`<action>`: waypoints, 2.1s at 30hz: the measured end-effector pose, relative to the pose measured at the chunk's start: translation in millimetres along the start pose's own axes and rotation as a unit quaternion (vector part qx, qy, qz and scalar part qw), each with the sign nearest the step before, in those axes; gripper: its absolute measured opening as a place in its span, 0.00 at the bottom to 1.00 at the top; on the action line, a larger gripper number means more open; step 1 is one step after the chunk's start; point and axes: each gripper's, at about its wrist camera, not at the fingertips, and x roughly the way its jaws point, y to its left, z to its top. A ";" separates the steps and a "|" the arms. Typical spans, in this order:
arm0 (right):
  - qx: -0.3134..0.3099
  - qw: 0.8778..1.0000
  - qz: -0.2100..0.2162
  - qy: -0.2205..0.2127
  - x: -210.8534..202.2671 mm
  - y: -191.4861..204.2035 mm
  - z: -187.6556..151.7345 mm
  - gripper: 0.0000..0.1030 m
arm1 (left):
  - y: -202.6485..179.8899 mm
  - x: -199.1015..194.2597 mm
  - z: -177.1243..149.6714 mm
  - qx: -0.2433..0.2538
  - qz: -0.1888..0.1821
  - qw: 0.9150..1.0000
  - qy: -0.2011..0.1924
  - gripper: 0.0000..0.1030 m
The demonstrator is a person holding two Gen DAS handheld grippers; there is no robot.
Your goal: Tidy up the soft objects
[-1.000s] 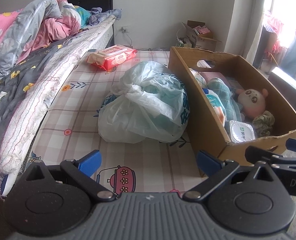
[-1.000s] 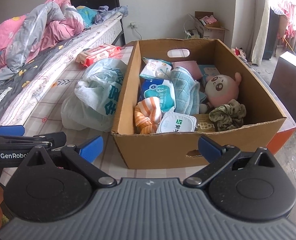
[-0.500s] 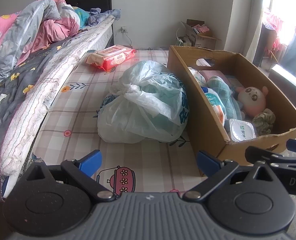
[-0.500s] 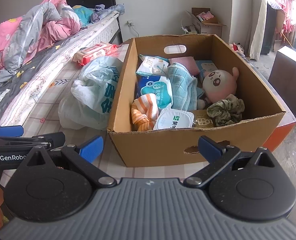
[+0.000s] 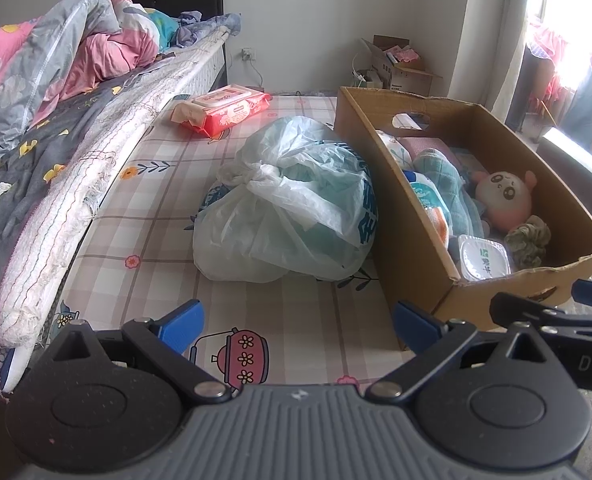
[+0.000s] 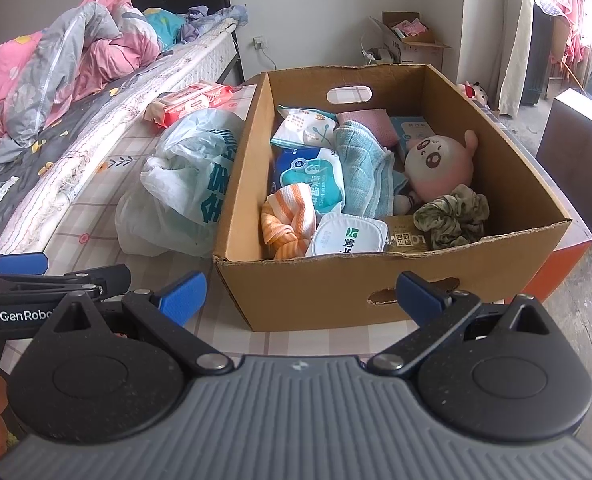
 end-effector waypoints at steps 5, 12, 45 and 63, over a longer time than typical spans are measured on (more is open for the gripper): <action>0.000 1.000 0.000 0.001 0.5 -0.3 0.1 0.99 | 0.2 0.5 -0.3 0.000 -0.001 1.000 0.002 0.98; 0.001 1.000 -0.001 0.005 3.2 -1.1 -1.5 0.99 | 0.4 2.9 -0.3 0.000 -0.002 1.000 0.007 0.98; 0.002 1.000 0.001 0.014 9.6 -3.3 1.1 0.99 | 0.6 6.5 -0.7 0.000 -0.001 1.000 0.010 0.98; 0.003 1.000 0.002 0.014 9.8 -4.3 0.6 0.99 | 0.7 6.9 -0.1 0.000 -0.002 1.000 0.011 0.98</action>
